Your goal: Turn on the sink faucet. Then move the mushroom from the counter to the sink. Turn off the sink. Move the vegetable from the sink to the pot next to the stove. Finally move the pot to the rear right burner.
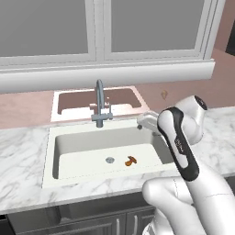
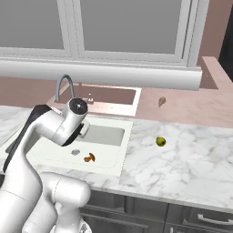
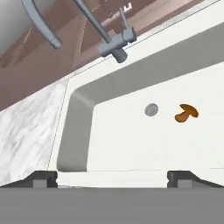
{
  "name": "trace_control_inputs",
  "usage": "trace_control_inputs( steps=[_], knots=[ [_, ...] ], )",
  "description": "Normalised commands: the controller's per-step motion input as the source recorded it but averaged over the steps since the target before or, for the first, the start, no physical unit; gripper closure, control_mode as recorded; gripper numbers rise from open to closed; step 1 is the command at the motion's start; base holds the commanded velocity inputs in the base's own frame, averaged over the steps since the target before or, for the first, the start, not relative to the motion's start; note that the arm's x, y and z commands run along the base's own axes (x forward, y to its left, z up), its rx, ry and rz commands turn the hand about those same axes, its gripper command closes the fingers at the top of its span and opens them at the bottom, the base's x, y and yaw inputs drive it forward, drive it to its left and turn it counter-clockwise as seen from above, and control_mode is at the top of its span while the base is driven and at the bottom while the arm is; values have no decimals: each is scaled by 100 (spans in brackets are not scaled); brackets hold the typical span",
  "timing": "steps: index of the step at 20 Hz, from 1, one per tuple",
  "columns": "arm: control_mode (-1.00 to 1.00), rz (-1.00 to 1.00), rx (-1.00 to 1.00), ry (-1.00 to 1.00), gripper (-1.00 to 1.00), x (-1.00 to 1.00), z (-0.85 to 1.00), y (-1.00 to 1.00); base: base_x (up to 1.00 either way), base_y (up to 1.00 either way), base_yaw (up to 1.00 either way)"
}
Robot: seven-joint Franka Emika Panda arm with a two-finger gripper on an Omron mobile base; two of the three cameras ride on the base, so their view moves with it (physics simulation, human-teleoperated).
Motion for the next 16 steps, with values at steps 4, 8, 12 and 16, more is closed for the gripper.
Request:
trace_control_inputs(
  steps=[4, 8, 12, 16],
  knots=[
    [-100, -4, -13, 7, -100, 1, -35, -1, 0, 0, 0],
    [-100, 0, -14, 10, -100, 23, -35, 0, 0, 0, 0],
    [-100, 4, -15, 10, -100, 33, -42, -2, 0, 0, 0],
    [-100, 7, -14, 14, -100, 31, -43, -7, 0, 0, 0]
  ],
)
